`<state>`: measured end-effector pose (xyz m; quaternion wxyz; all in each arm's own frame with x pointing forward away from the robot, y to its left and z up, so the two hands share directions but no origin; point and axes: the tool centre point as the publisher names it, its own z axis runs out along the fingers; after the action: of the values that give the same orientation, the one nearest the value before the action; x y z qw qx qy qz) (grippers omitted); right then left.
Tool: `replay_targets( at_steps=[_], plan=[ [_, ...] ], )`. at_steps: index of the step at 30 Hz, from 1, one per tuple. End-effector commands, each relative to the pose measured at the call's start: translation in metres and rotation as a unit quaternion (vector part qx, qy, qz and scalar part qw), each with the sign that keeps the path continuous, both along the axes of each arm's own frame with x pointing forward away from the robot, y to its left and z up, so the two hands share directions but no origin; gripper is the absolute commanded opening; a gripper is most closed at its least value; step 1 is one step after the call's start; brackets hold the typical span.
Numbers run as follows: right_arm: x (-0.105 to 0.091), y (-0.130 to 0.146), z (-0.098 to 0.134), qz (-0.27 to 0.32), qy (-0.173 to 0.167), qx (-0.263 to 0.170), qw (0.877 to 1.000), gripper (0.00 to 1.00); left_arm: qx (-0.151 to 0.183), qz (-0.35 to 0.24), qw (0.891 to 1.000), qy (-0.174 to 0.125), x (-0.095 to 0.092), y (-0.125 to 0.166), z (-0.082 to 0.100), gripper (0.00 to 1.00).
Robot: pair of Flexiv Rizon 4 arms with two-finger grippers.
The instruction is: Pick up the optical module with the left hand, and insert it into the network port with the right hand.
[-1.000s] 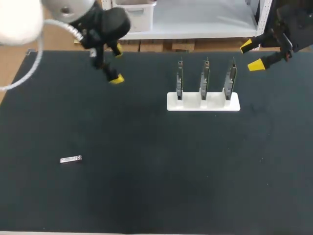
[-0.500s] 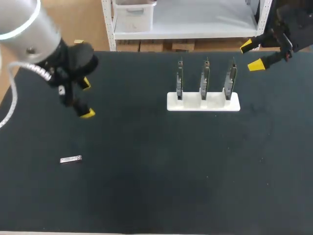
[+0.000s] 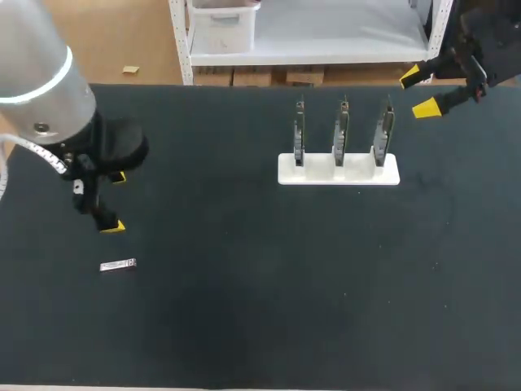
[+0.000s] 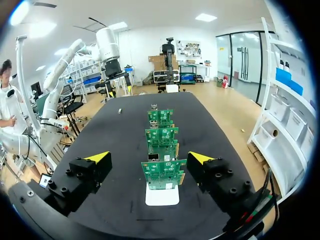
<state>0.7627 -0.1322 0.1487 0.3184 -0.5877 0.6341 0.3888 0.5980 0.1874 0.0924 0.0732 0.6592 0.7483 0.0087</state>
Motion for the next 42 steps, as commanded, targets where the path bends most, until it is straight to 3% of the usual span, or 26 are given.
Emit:
replay_targets(
  at_steps=[1, 12, 18, 23, 30, 42],
  plan=[
    [0.001, 0.0, 0.0, 0.001, 0.0, 0.001, 1.0, 1.0, 0.011, 0.003, 1.0, 0.0, -0.001, -0.001, -0.007, 1.0],
    [0.001, 0.0, 0.0, 0.001, 0.0, 0.001, 1.0, 1.0, 0.039, 0.025, 0.999, 0.0, -0.026, 0.01, -0.031, 1.0],
    [0.001, 0.0, 0.0, 0.001, 0.0, 0.001, 1.0, 1.0, 0.038, 0.047, 0.998, -0.007, -0.04, 0.017, -0.038, 1.0],
    [0.001, 0.0, 0.0, 0.001, 0.0, 0.001, 1.0, 1.0, 0.048, 0.047, 0.998, 0.002, -0.049, 0.024, -0.046, 1.0],
    [0.001, 0.0, 0.0, 0.001, 0.0, 0.001, 1.0, 1.0, 0.044, 0.055, 0.997, 0.012, -0.054, 0.032, -0.053, 1.0],
    [0.001, 0.0, 0.0, 0.001, 0.0, 0.001, 1.0, 1.0, 0.025, 0.051, 0.998, 0.034, -0.053, 0.03, -0.081, 1.0]
  ],
)
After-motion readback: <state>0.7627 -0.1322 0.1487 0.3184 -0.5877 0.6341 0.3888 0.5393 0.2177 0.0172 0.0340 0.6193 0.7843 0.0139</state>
